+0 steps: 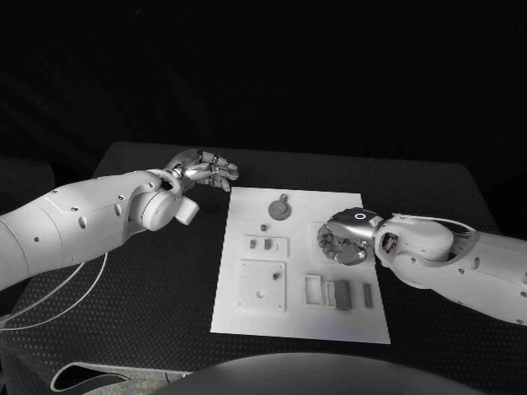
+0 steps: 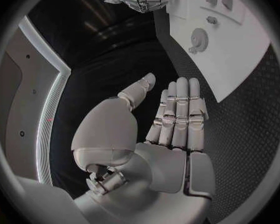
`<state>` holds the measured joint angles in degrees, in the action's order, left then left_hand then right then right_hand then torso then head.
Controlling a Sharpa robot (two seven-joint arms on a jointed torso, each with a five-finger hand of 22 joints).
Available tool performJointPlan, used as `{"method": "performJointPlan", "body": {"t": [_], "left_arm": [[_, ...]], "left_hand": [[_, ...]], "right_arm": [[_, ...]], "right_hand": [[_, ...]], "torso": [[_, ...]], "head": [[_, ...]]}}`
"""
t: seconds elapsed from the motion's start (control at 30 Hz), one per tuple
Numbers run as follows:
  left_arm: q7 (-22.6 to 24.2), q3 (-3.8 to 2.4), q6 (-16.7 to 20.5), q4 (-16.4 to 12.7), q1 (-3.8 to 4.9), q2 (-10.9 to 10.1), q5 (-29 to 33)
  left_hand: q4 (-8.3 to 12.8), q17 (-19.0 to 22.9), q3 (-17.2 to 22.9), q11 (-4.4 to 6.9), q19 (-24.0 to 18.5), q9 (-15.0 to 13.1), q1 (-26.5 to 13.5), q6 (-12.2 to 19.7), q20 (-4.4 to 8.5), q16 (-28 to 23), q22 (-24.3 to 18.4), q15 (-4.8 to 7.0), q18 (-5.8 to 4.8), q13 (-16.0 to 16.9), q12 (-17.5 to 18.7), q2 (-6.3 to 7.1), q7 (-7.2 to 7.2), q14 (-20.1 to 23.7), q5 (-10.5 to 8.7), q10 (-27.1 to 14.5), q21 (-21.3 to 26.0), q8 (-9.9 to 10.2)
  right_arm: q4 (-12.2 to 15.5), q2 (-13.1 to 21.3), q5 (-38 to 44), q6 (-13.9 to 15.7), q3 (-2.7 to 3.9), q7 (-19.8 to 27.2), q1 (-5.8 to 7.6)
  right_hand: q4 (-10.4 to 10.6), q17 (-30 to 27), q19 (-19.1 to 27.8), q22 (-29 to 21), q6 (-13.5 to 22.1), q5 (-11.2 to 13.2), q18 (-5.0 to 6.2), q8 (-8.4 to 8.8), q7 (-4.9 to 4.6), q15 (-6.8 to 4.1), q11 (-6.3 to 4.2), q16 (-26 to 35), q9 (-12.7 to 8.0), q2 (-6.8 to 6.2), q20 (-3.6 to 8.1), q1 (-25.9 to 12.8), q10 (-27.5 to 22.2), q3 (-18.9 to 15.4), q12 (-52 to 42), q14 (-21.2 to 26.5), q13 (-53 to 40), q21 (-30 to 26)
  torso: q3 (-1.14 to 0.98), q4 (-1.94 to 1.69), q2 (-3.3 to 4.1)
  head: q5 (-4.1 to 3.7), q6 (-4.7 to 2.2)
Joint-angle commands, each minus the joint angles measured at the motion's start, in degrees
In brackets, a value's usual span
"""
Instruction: Assemble the parts on the task board
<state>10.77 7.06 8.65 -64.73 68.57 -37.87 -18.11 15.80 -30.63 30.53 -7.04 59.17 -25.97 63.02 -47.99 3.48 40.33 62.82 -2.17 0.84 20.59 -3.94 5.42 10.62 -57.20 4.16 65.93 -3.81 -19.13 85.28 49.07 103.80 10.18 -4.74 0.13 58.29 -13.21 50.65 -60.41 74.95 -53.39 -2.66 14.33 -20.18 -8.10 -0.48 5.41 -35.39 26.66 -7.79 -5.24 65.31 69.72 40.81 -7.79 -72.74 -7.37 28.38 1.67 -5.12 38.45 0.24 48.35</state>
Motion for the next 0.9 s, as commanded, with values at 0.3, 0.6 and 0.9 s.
{"method": "performJointPlan", "body": {"t": [0.3, 0.6, 0.9], "left_arm": [[0.5, -0.03, -1.0, 0.0, 0.0, 0.1, 0.1], [0.5, -0.03, -1.0, 0.1, -0.03, 0.1, 0.1], [0.5, -0.02, -1.0, 0.2, -0.04, 0.2, 0.1]], "left_hand": [[0.0, -0.1, -0.3, -0.12, -0.1, 0.1, -0.7, 0.5, -0.31, -0.2, -0.1, -0.33, 0.19, -0.1, -0.1, -0.07, 0.08, -0.1, 0.17, -0.5, -0.1, -0.3], [0.0, -0.2, -0.3, -0.12, -0.1, 0.1, -0.7, 0.5, -0.31, -0.2, -0.1, -0.32, 0.19, -0.1, -0.1, -0.09, 0.07, -0.1, 0.18, -0.5, -0.1, -0.3], [0.0, -0.2, -0.3, -0.12, -0.1, 0.1, -0.6, 0.5, -0.3, -0.3, -0.1, -0.32, 0.2, -0.1, -0.1, -0.1, 0.07, -0.1, 0.18, -0.5, -0.1, -0.3]], "right_arm": [[1.4, -0.1, 1.5, 5.6, -0.02, -0.6, -0.29], [2.9, 0.8, 1.5, 6.9, 0.29, -0.6, -0.28], [6.5, 0.3, -11.5, 11.3, 2.67, 4.5, -0.23]], "right_hand": [[-2.9, 1.6, -2.3, 1.4, -3.4, -0.2, 0.67, -1.68, 1.21, -1.96, -1.59, -3.3, 1.2, 5.8, 1.4, -0.7, 3.9, 0.5, -1.6, -1.7, -1.8, 3.1], [-3.1, 2.1, -2.7, 1.4, -4.1, -0.2, 0.67, -1.95, 1.52, -2.33, -1.97, -4.3, 1.6, 5.58, 1.81, -0.6, 4.6, 0.9, -1.8, -1.9, -2.3, 4.0], [-3.1, 2.1, -2.8, 1.4, -4.1, -0.2, 0.67, -1.93, 1.54, -2.38, -2.0, -4.4, 1.7, 5.44, 1.87, -0.6, 4.7, 1.0, -1.7, -1.9, -2.4, 4.2]], "torso": [[-0.04, 0.01, -0.01], [-0.01, 0.02, -0.02], [0.0, 0.04, -0.03]], "head": [[0.12, 0.17], [0.22, 0.17], [1.27, 0.32]]}}
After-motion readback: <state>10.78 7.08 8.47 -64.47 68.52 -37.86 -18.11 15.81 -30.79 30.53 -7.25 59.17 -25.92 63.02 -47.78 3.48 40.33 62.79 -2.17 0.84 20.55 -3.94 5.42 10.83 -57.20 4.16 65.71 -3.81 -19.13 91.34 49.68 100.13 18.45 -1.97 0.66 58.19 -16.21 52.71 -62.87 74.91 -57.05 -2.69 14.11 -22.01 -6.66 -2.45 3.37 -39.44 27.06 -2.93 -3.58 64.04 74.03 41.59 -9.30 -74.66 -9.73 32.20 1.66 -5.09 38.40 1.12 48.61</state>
